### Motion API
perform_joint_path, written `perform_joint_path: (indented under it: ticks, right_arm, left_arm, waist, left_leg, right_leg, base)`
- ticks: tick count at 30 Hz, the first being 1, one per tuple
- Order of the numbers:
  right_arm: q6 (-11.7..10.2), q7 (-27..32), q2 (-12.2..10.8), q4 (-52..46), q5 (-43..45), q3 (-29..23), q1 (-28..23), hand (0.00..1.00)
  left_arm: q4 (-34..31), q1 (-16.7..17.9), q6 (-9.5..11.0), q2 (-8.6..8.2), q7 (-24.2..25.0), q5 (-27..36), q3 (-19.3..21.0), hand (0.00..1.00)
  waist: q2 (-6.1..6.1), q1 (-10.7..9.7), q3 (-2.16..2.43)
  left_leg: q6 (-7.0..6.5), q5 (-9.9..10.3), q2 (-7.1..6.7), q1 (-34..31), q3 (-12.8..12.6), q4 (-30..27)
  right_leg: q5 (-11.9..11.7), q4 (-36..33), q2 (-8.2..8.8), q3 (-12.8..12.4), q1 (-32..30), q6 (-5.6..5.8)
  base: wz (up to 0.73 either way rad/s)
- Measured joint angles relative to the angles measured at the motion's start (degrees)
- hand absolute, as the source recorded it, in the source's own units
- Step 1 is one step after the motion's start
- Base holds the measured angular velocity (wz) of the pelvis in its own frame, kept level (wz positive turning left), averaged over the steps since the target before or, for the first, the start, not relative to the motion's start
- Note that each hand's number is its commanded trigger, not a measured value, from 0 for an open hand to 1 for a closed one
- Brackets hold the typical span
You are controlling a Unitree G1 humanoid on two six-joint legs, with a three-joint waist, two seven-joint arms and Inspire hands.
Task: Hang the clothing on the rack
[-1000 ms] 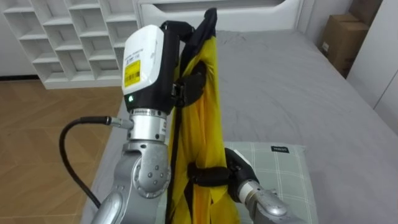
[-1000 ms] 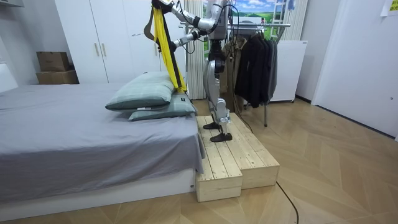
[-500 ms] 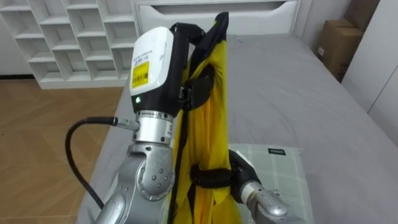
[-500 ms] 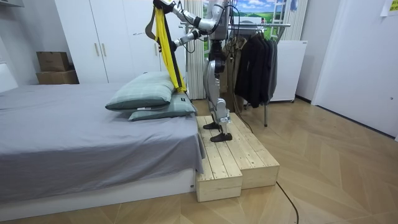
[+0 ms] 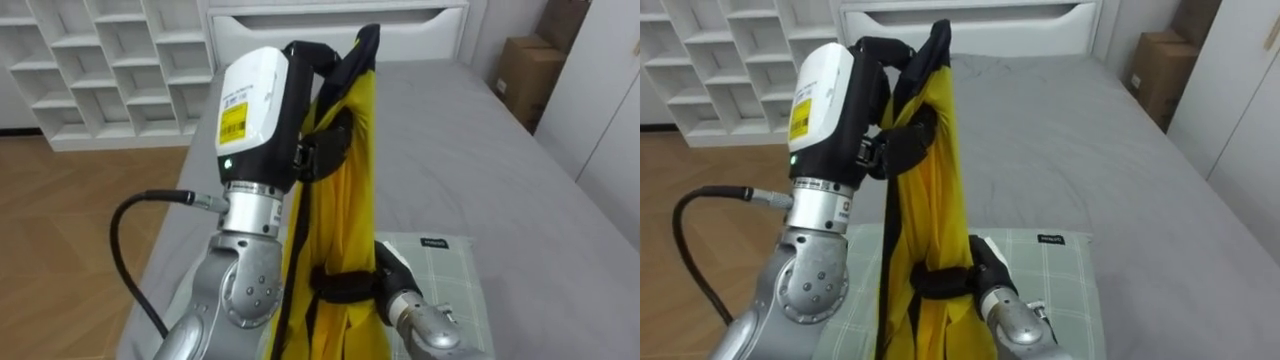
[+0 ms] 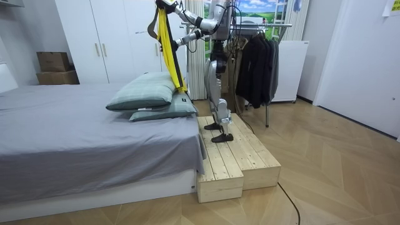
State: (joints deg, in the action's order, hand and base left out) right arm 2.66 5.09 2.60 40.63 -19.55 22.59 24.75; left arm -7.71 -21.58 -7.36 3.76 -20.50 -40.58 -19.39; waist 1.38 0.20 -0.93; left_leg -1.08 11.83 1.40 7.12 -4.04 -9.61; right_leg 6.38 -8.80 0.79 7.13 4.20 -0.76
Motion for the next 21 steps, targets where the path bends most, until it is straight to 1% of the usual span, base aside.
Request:
perform_joint_path:
  ticks: [1,3,4,6,9,10,13,14,15,17,18,21]
  right_arm:
    - [0.0,0.5,0.0,0.0,1.7,-0.7,0.0,1.0]
    - [0.0,1.8,0.0,0.0,4.2,-1.5,0.0,1.0]
    - [0.0,2.0,0.4,0.0,4.5,-1.8,0.0,1.0]
    - [0.0,2.3,0.9,0.0,5.6,-2.2,0.0,1.0]
    - [0.0,2.4,1.4,-0.2,10.8,-4.5,0.0,1.0]
    - [0.0,2.5,1.6,-0.2,13.3,-5.6,0.0,1.0]
    - [0.1,3.5,2.3,-0.2,19.2,-7.1,-0.2,1.0]
    - [0.4,3.9,2.3,-0.2,21.2,-7.9,-0.2,1.0]
    - [0.7,4.2,2.3,-0.2,22.1,-8.3,-0.2,1.0]
    - [1.1,4.7,2.3,-0.3,26.0,-9.8,-0.2,1.0]
    - [1.1,4.8,2.4,-0.3,27.1,-10.2,-0.2,1.0]
    - [1.1,6.1,3.6,-1.2,31.2,-10.5,-0.5,1.0]
  left_arm:
    - [0.0,0.1,0.2,0.0,0.0,0.5,0.0,0.0]
    - [1.1,0.5,0.7,-0.25,0.0,1.8,0.0,0.0]
    - [1.4,0.6,0.8,-0.22,0.0,1.8,0.1,0.0]
    - [2.4,1.4,1.6,-0.2,-0.1,1.8,0.0,0.0]
    - [4.1,2.4,2.8,0.68,-0.1,3.4,0.4,0.0]
    - [4.9,3.3,3.2,0.95,-0.1,4.1,0.7,0.0]
    - [7.3,5.0,3.6,1.7,-0.1,5.4,0.8,0.0]
    - [7.5,5.8,3.6,1.76,-0.1,6.3,1.0,0.0]
    - [7.7,6.0,3.7,1.77,-0.1,6.3,1.1,0.0]
    - [9.0,6.1,3.7,1.94,-0.1,6.3,1.2,0.0]
    - [9.2,6.2,3.8,1.95,-0.1,6.3,1.2,0.0]
    - [10.6,6.4,4.2,2.21,-0.1,8.5,1.3,0.0]
  waist:
    - [-0.11,0.1,0.07]
    - [-0.15,0.2,0.07]
    - [-0.17,0.2,0.07]
    - [-0.27,0.2,0.08]
    - [-0.56,0.1,0.1]
    - [-0.71,0.1,0.11]
    - [-0.98,0.0,0.2]
    - [-1.05,0.0,0.25]
    - [-1.11,0.0,0.29]
    - [-1.48,-0.2,0.53]
    - [-1.52,-0.2,0.55]
    - [-1.69,0.0,0.63]
  left_leg:
    - [0.0,0.0,0.01,0.2,-0.1,0.0]
    - [0.0,0.0,0.06,1.1,-0.4,0.0]
    - [0.0,0.0,0.06,1.3,-0.5,0.1]
    - [0.0,0.0,0.1,1.6,-0.5,0.1]
    - [0.0,0.0,-0.08,1.1,-0.6,0.1]
    - [-0.01,0.0,-0.11,0.8,-0.6,0.1]
    - [-0.05,0.0,-0.14,0.4,-0.6,-0.1]
    - [-0.06,-0.1,-0.14,0.4,-0.6,-0.1]
    - [-0.07,-0.1,-0.13,0.4,-0.6,-0.1]
    - [-0.06,-0.1,-0.08,0.4,-0.6,-0.1]
    - [-0.07,-0.1,-0.06,0.6,-0.6,-0.1]
    - [-0.07,-0.1,-0.01,1.9,-0.7,0.1]
  right_leg:
    - [0.0,0.0,-0.07,-0.5,0.1,0.0]
    - [0.0,0.0,-0.03,-0.6,0.8,0.0]
    - [0.0,-0.1,-0.03,-0.6,1.0,0.0]
    - [0.0,0.0,-0.02,-0.7,1.3,0.0]
    - [0.0,0.0,0.0,-0.8,0.7,0.05]
    - [0.1,0.1,-0.02,-0.9,0.5,0.1]
    - [0.1,0.1,0.02,-0.8,0.2,0.16]
    - [0.1,0.1,0.02,-0.8,0.1,0.16]
    - [0.1,0.0,0.03,-0.8,0.0,0.16]
    - [0.1,0.0,0.03,-0.8,0.1,0.16]
    - [0.1,0.0,0.02,-0.9,0.3,0.16]
    - [0.1,-0.1,-0.03,-1.2,1.4,0.16]
  base:
    - [-0.05]
    - [-0.06]
    - [-0.05]
    - [-0.02]
    - [-0.01]
    - [0.0]
    - [0.0]
    - [0.0]
    - [0.0]
    - [0.0]
    - [0.0]
    - [-0.01]
